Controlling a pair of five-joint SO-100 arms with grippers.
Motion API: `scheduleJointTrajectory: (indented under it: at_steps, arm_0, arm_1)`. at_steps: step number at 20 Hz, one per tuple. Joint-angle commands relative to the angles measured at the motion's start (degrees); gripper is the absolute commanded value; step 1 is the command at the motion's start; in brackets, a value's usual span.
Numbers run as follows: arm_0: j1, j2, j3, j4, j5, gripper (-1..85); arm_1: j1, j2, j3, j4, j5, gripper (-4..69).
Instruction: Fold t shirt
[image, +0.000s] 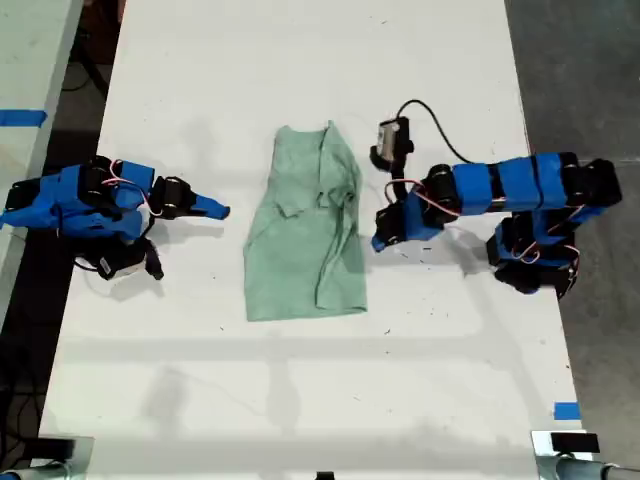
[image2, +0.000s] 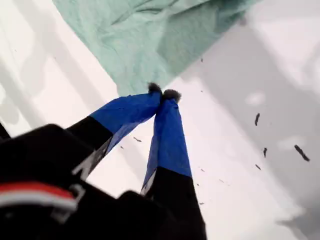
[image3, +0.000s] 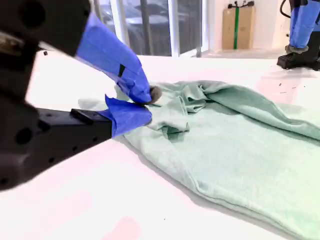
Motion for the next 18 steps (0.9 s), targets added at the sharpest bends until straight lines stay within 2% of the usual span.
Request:
scheduleJointTrajectory:
  at_steps: [1,4,6,8,9,10,12,18]
  arm_0:
    - [-1.32,0.44,0.09,0.62,-2.72,0.0]
    - [0.79,0.44,-0.09,-0.18,-1.76,0.0]
    - [-0.09,0.44,0.00,-0.26,-2.20,0.0]
    - [0.62,0.44,0.26,0.53,-6.68,0.0]
    - [0.88,0.44,0.62,1.14,-6.77,0.2]
    - [0.88,0.44,0.70,3.34,-6.42,1.1]
    - [0.88,0.35,-0.09,8.09,-6.50,4.0]
    - [2.90,0.44,0.79,8.00,-6.42,4.3]
  arm_1:
    - [2.02,28.12,29.18,-9.32,1.67,0.5]
    - [3.60,46.93,49.83,-13.27,-0.26,0.5]
    - [5.36,56.43,58.62,-13.71,-2.72,0.5]
    - [5.45,72.51,66.01,-9.67,-3.25,0.5]
    - [6.77,84.73,70.75,-3.34,-2.72,0.5]
    - [7.73,84.46,71.98,-1.85,-2.20,0.5]
    - [7.12,84.38,72.07,-3.43,-2.46,0.5]
    - [7.21,84.38,72.42,-3.43,-2.46,0.5]
